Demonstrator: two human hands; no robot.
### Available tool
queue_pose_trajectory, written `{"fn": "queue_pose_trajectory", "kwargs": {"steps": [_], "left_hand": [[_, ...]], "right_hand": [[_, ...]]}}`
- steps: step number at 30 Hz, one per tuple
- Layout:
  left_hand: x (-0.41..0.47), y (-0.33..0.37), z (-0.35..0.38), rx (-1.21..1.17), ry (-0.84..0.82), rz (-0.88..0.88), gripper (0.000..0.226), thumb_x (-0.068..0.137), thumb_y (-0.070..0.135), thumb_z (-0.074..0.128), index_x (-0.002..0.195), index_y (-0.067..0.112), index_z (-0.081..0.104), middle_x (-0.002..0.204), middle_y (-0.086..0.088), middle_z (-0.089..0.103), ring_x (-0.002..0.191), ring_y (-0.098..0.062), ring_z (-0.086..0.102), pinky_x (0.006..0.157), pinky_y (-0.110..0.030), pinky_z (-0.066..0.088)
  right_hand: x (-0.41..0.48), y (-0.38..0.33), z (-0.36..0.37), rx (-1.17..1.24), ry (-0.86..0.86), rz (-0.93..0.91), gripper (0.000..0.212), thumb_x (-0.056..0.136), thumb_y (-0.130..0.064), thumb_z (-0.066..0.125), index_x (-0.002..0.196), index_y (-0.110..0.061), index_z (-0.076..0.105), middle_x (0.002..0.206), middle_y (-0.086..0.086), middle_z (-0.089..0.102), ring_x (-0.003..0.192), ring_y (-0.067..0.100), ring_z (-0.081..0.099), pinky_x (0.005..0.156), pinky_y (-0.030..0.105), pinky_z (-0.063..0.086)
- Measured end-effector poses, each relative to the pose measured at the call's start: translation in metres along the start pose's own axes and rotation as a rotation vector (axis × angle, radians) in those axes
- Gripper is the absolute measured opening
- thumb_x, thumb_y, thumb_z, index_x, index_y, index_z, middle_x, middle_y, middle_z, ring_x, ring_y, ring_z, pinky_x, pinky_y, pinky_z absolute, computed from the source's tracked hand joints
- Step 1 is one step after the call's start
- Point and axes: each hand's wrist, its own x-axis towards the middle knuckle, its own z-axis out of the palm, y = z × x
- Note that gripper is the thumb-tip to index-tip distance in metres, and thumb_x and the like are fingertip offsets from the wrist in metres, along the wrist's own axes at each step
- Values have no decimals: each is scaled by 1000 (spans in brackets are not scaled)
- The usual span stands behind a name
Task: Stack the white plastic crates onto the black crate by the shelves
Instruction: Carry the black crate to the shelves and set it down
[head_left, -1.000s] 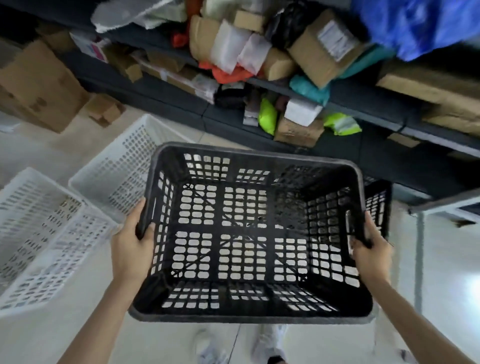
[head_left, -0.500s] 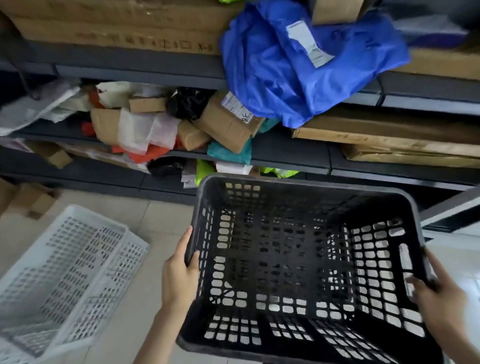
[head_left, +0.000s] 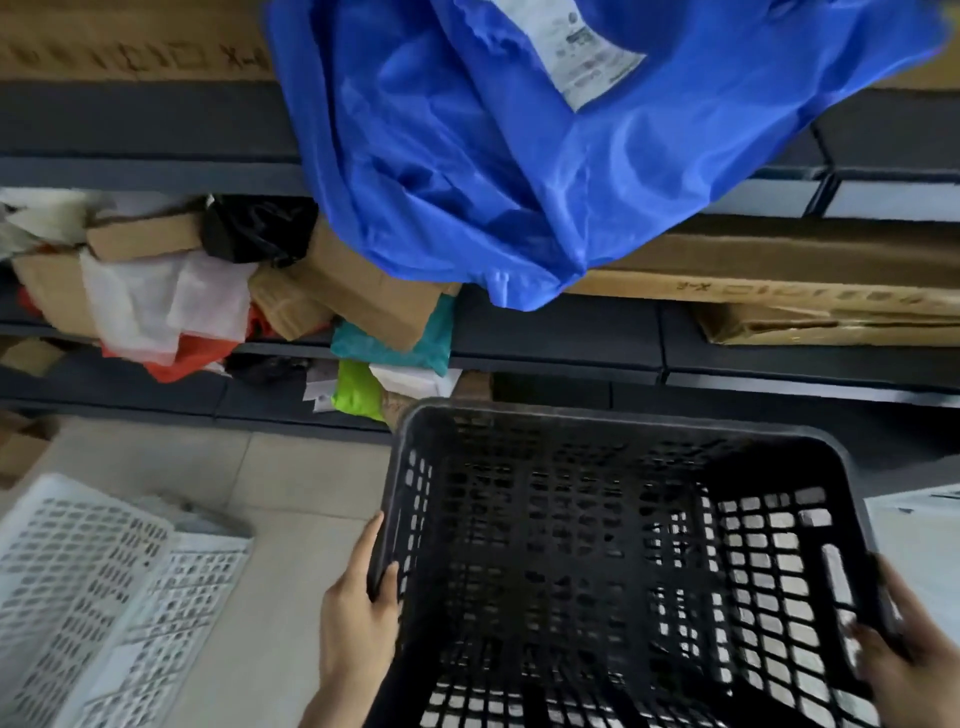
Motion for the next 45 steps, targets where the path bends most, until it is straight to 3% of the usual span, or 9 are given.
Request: {"fn": "queue_pose_trajectory", "kwargs": {"steps": [3,6,12,20,27,32,37,42,45], "left_hand": [[8,0,12,21,-3,-31,64,82,-2,64,136,30,46,47,3,53,39,-10,48,38,-22,41],[24,-7,20,84,-11,-21,65,83,0,64,138,27,44,58,-3,64,41,-18,54,40,-32,47],[40,-19,28,115,4,-6,65,84,-1,63,139,27,42,54,-14,63,33,-19,42,39,-41,43],[16,-36,21,94,10,-24,80,84,2,64,133,56,32,55,-22,61,39,-30,55,43,-28,50],[33,-14,13,218,-30,-7,61,76,-7,69,132,11,52,41,-9,50,28,-19,43,32,-29,36],[20,-16,18,233,17,-24,59,77,-7,69,131,9,53,56,-22,65,38,-32,55,39,-36,47],[1,-29,28,154,52,-63,62,78,-4,68,134,15,49,66,-21,68,76,-9,59,59,-16,49],[9,-24,24,175,-5,-82,63,80,-2,67,135,20,46,62,-20,66,74,-10,60,50,-26,47],[11,-8,22,207,-22,-78,59,80,-5,65,134,12,48,50,-15,59,42,-26,52,42,-27,44]], "right_hand": [[14,5,1,-20,75,15,83,77,7,60,129,-55,39,71,3,68,54,-15,57,51,-7,37],[31,17,11,-55,179,-40,83,77,4,60,117,-67,45,79,12,69,57,-9,57,55,-6,39],[37,13,24,-85,124,-57,86,77,7,57,101,-74,45,111,3,68,77,-2,60,80,0,38],[33,3,17,-105,114,-92,84,79,12,53,96,-70,49,93,11,67,46,-8,50,48,1,40],[17,13,25,-170,90,-119,75,84,8,51,118,-58,46,98,25,69,55,9,57,55,12,47],[21,15,20,-234,49,-139,86,82,6,51,106,-76,37,88,8,72,54,17,49,43,12,37],[33,11,10,-292,31,-141,83,80,4,49,114,-71,36,67,-11,69,45,8,37,38,32,36],[26,16,13,-329,78,-146,92,83,1,51,111,-82,24,54,-11,63,41,13,34,42,27,36],[18,19,17,-392,117,-142,93,84,-4,50,114,-83,10,56,3,58,44,21,43,48,38,41]]}}
